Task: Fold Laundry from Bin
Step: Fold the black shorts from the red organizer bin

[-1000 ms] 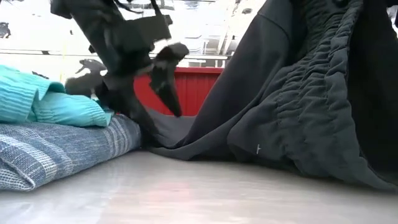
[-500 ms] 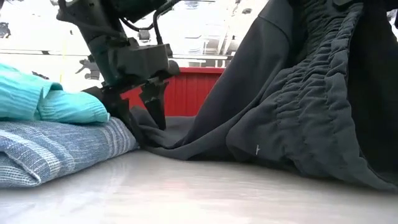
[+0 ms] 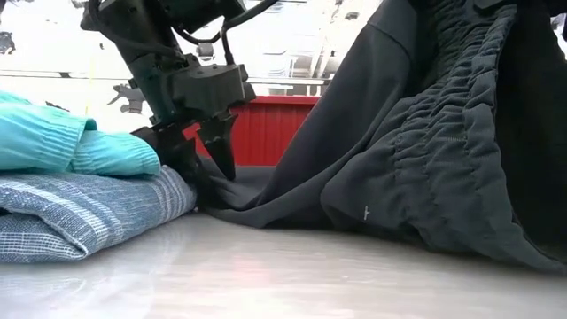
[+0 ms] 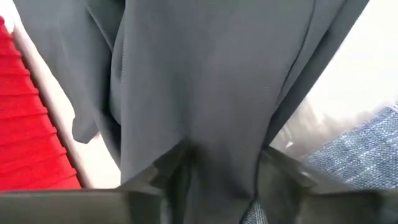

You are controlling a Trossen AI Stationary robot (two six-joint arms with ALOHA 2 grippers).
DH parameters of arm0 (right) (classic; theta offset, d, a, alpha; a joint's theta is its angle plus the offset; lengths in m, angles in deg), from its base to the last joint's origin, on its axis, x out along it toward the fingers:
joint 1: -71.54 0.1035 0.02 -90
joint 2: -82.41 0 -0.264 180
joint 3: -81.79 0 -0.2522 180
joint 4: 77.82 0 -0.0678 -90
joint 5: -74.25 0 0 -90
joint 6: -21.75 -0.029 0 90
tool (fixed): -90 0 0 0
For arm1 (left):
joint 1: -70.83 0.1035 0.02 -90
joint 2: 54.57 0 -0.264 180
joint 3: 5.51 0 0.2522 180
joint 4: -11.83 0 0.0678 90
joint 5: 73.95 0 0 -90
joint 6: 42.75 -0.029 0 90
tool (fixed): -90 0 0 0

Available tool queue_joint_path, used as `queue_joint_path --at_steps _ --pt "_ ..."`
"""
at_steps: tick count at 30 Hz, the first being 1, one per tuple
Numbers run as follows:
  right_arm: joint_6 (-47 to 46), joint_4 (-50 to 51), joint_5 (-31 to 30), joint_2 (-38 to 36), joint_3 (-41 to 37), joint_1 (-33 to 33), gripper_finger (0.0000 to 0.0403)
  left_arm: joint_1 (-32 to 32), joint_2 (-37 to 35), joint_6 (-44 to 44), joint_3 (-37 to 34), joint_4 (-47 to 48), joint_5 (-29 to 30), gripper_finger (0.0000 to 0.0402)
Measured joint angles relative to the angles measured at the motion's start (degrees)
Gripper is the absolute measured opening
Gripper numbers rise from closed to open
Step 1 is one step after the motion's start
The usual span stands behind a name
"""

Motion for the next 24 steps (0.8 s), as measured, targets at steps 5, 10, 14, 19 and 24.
queue_joint_path --at_steps 5,10,14,19,24 --pt "-0.2 0.0 0.0 0.0 0.0 0.0 0.0032 -0.8 0.0 1.1 2.2 2.8 1.9 0.0052" --pt "-0.7 0.0 -0.1 0.0 0.0 0.0 0.0034 -1.6 0.0 2.6 4.7 4.9 2.7 0.0008" --pt "-1.0 -0.3 -0.3 0.0 0.0 0.0 0.0032 -2.4 0.0 1.7 7.3 7.6 4.9 0.0002" --pt "-1.1 -2.9 -0.7 0.0 0.0 0.0 0.0032 -2.8 0.0 -1.2 12.2 10.5 6.0 0.0000" --pt "-1.1 -5.9 -0.8 0.0 0.0 0.0 0.0032 -0.9 0.0 -6.9 18.2 10.1 6.1 0.0000"
